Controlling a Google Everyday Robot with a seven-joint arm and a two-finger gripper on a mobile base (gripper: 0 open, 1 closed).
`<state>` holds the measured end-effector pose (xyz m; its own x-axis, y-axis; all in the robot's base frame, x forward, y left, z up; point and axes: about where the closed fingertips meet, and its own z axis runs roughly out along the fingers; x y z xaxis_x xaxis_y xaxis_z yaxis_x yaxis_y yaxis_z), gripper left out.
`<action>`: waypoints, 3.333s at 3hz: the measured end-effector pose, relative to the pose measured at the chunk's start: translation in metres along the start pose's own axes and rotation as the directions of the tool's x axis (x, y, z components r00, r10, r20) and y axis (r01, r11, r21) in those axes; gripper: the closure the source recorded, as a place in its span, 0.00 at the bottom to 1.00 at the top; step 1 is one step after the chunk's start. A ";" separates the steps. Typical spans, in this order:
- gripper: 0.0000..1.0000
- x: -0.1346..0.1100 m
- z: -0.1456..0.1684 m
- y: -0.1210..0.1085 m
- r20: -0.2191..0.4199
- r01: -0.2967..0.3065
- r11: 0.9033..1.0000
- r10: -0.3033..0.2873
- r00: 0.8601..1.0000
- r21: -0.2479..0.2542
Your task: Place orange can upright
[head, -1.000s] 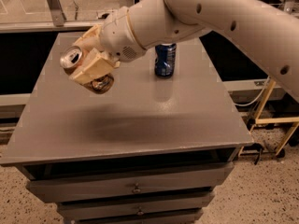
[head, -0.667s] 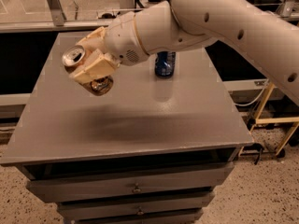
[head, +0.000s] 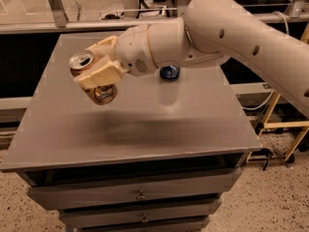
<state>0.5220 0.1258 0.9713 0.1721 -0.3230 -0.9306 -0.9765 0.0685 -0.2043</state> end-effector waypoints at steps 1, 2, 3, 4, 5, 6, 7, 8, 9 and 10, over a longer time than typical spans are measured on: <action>1.00 0.009 0.000 0.001 0.054 -0.059 0.998 0.059 0.997 0.012; 1.00 0.018 -0.001 0.003 0.102 -0.107 0.994 0.104 0.989 0.024; 1.00 0.023 -0.001 0.005 0.123 -0.129 0.991 0.125 0.985 0.029; 1.00 0.030 -0.002 0.008 0.148 -0.136 0.989 0.128 0.981 0.049; 1.00 0.041 -0.001 0.011 0.163 -0.131 0.989 0.119 0.979 0.066; 0.83 0.055 0.000 0.015 0.163 -0.140 0.988 0.127 0.978 0.070; 0.59 0.065 0.001 0.018 0.156 -0.147 0.987 0.134 0.979 0.070; 0.36 0.063 0.002 0.019 0.157 -0.144 0.987 0.132 0.979 0.067; 0.12 0.061 0.004 0.021 0.157 -0.141 0.988 0.130 0.979 0.063; 0.00 0.060 0.005 0.022 0.157 -0.139 0.989 0.128 0.979 0.060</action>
Offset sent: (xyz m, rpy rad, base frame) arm 0.0034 -0.0144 -0.0260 0.1616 0.1139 -0.0614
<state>0.5118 0.1131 0.9098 0.0639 -0.1598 -0.9851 -0.9814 0.1691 -0.0911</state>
